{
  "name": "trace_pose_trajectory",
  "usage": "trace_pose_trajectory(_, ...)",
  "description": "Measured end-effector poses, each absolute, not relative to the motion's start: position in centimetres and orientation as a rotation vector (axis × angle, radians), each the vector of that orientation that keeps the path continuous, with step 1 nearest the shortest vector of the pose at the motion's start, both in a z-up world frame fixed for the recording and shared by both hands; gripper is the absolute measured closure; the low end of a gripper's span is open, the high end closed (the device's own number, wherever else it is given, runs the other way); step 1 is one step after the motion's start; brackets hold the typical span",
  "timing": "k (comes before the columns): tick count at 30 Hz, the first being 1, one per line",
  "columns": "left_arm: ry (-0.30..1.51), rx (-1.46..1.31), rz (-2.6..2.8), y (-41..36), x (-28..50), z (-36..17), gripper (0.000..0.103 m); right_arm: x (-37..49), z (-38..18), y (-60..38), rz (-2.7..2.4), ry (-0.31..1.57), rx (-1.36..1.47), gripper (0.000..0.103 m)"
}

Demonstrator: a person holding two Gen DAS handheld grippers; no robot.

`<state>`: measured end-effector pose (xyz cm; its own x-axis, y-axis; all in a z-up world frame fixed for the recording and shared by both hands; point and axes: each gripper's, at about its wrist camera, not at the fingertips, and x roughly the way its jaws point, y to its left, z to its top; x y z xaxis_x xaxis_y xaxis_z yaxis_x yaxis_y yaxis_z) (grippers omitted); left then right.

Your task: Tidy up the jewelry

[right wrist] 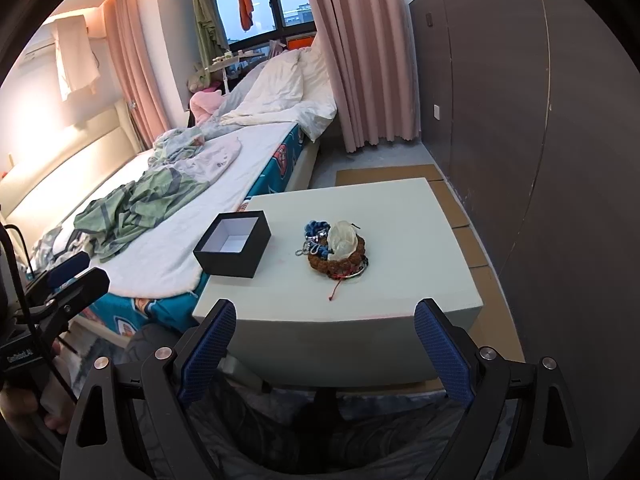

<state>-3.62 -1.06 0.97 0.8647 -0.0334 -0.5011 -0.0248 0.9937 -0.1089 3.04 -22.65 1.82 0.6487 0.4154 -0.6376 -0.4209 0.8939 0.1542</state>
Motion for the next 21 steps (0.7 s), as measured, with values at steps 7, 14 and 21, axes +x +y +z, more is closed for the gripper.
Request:
trace_pose_trajectory(7,0.523,-0.111,-0.002,-0.94,-3.80,0.99,0.001,2.74,1.91,-22.58,0.473,0.720,-0.011,0.012)
trace_pose_trajectory(14,0.521,-0.123,-0.016,-0.74,-4.03,0.97,0.001,2.68,1.94,-22.58,0.472,0.718,-0.013,0.012)
trace_pose_trajectory(21,0.518,-0.123,-0.015,-0.79,-3.94,0.92,0.001,2.68,1.92,-22.56,0.470,0.716,-0.020,0.012)
